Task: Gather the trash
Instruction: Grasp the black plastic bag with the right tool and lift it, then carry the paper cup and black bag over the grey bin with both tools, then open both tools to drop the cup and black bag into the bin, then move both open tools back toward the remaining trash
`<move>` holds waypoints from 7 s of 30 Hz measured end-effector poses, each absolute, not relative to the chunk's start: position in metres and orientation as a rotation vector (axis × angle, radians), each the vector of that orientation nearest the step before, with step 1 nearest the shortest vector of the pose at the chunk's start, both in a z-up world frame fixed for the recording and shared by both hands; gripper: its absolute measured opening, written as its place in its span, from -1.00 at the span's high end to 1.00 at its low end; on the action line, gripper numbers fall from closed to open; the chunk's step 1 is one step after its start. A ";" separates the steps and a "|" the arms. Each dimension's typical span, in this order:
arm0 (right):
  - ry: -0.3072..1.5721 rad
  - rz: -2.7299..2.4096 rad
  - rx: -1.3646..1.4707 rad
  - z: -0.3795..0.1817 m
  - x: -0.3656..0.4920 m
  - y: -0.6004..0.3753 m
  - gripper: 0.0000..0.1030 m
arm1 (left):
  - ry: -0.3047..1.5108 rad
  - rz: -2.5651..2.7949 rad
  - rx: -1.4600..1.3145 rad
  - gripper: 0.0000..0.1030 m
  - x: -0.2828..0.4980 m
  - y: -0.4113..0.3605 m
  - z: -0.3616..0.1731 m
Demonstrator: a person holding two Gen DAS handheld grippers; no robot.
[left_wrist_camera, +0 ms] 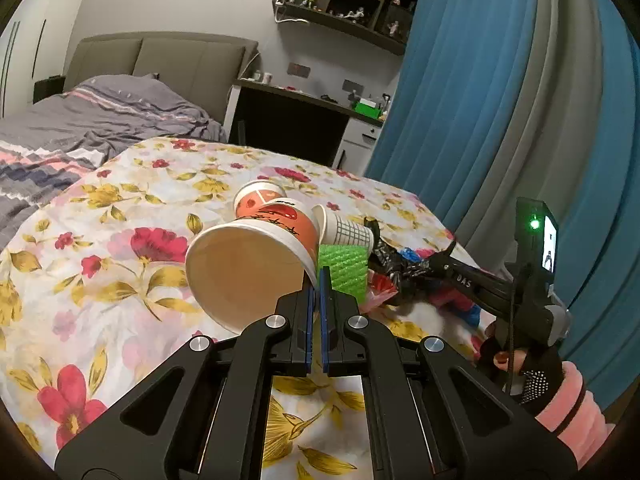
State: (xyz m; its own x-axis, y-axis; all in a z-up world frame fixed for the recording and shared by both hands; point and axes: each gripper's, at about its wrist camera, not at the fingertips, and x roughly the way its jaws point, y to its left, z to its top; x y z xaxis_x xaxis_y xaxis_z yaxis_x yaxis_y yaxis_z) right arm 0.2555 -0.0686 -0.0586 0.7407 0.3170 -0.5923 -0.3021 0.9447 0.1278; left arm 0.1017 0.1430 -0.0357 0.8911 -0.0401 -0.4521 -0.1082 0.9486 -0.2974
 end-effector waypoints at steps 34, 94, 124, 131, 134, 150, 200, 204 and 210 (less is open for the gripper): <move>0.383 0.446 0.081 0.027 0.140 -0.150 0.99 | 0.452 0.038 -0.274 0.97 0.065 0.091 -0.016; 0.256 -0.015 0.155 0.024 0.159 -0.345 0.99 | 0.470 -0.546 -0.069 0.97 0.211 -0.161 0.013; 0.410 -0.078 0.188 -0.016 0.204 -0.382 0.99 | 0.678 -0.784 -0.047 0.96 0.293 -0.271 -0.052; 0.461 -0.071 0.202 -0.027 0.211 -0.387 0.98 | 0.713 -0.793 -0.042 0.96 0.297 -0.276 -0.063; 0.477 -0.072 0.207 -0.030 0.211 -0.389 0.98 | 0.718 -0.790 -0.028 0.92 0.296 -0.275 -0.065; 0.472 -0.081 0.220 -0.033 0.208 -0.394 0.10 | 0.587 -0.477 -0.020 -0.79 0.253 -0.204 -0.053; 0.386 0.225 0.064 -0.009 0.119 -0.166 -0.66 | 0.508 0.246 -0.200 -0.85 0.099 0.097 -0.046; 0.393 0.243 0.058 -0.011 0.121 -0.157 -0.66 | 0.519 0.236 -0.192 -0.85 0.107 0.095 -0.048; 0.405 0.259 0.061 -0.013 0.128 -0.149 -0.66 | 0.558 0.249 -0.169 -0.85 0.130 0.091 -0.055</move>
